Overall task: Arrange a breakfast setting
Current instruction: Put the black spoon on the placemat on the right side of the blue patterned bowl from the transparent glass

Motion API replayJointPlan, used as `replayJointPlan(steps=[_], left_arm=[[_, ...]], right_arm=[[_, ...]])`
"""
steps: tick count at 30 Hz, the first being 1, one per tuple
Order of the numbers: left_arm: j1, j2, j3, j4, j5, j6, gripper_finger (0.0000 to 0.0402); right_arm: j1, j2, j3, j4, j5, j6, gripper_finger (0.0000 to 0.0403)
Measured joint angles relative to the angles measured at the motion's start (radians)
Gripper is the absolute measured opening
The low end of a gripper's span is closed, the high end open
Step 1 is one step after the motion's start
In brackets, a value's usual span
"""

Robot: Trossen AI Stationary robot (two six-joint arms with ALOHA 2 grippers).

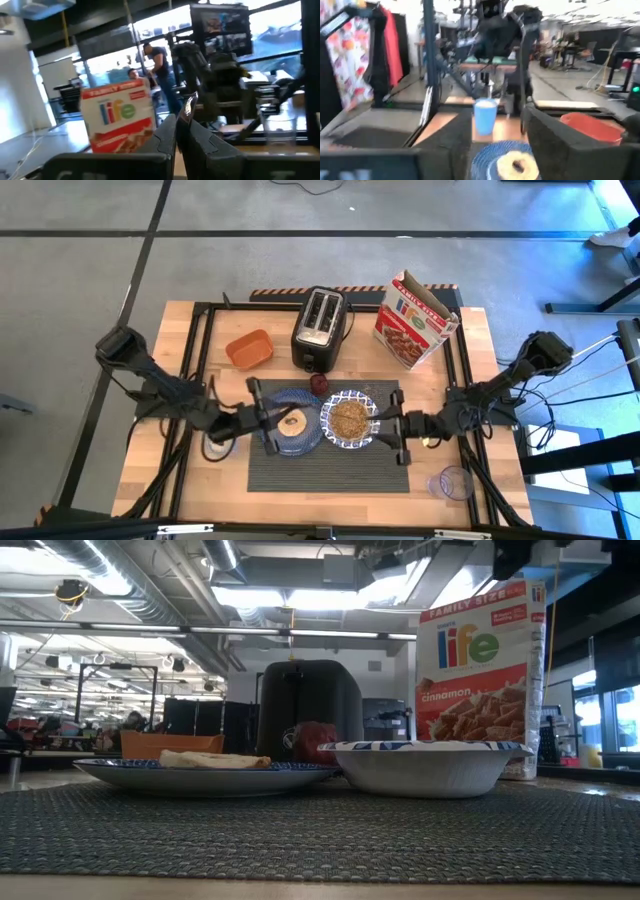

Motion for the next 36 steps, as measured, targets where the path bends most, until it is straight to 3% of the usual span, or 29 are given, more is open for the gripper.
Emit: replayJointPlan(steps=[5,10,13,19,26,36], left_arm=[[-0.037,-0.068,0.0,-0.242,0.026,-0.09,0.0008],[0.0,-0.044,0.0,-0.423,0.126,-0.328,0.0004],[0.032,-0.003,0.0,-0.474,0.149,-0.459,0.0004],[0.078,0.072,0.0,-0.475,0.189,-0.603,0.0004],[0.082,0.089,0.0,-0.489,0.241,-0.639,0.0004],[0.079,0.089,0.0,-0.492,0.241,-0.64,0.0005]], right_arm=[[0.03,-0.004,0.03,-0.076,0.019,0.004,0.0201],[0.016,0.013,0.193,-0.398,0.035,0.046,0.0206],[-0.007,0.074,0.298,-0.592,0.066,0.091,0.0206],[-0.072,0.258,0.492,-0.8,0.081,0.176,0.0206],[-0.104,0.372,0.63,-0.849,0.047,0.191,0.0174],[-0.15,0.439,0.693,-0.844,-0.024,0.209,0.0124]])
